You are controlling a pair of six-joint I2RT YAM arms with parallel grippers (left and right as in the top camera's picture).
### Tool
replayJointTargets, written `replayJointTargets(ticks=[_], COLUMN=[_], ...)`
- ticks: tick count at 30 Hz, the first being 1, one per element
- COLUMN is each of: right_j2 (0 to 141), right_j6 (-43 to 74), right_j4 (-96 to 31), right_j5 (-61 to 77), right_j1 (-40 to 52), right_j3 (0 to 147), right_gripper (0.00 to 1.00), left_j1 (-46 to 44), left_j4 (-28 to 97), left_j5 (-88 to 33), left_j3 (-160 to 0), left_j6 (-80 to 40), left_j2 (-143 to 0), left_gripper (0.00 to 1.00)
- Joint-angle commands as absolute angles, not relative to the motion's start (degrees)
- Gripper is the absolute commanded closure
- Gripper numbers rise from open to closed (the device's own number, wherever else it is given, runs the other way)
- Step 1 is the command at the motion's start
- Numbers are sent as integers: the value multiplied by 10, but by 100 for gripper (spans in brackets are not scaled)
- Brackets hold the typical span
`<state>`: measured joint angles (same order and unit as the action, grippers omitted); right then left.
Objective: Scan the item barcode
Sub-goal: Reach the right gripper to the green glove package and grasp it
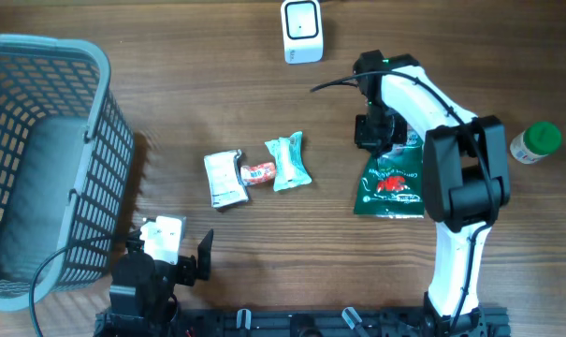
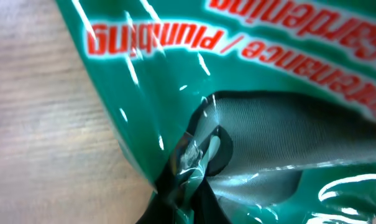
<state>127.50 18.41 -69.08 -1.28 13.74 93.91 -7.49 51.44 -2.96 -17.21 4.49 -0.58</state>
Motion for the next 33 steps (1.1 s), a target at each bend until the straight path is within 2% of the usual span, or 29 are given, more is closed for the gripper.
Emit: replayJointTargets(ticks=[1, 2, 6, 11, 15, 17, 23, 25, 33], right_j2=[1305, 1283, 1203, 1168, 1168, 1168, 1169, 1169, 1169], right_j6=[26, -15, -38, -185, -273, -268, -103, -51, 4], right_j4=[-723, -738, -773, -840, -819, -732, -437, -389, -235], right_j5=[273, 358, 532, 753, 863, 929, 920, 897, 847], right_j1=[142, 142, 142, 143, 156, 176, 244, 245, 221], right_j3=[949, 959, 962, 962, 947, 934, 902, 878, 737], right_gripper=[95, 95, 95, 95, 96, 96, 96, 96, 96], left_j1=[-73, -73, -73, -73, -73, -73, -73, -73, -73], left_j4=[513, 513, 513, 513, 513, 513, 513, 513, 513], left_j5=[-36, -36, -36, -36, -36, -36, -36, -36, -36], left_j3=[-171, -171, -171, -171, -171, -171, -171, -171, -171], left_j6=[56, 56, 56, 56, 56, 56, 56, 56, 56], left_j2=[-5, -5, -5, -5, -5, -5, -5, -5, -5], left_gripper=[0, 0, 0, 0, 0, 0, 0, 0, 0])
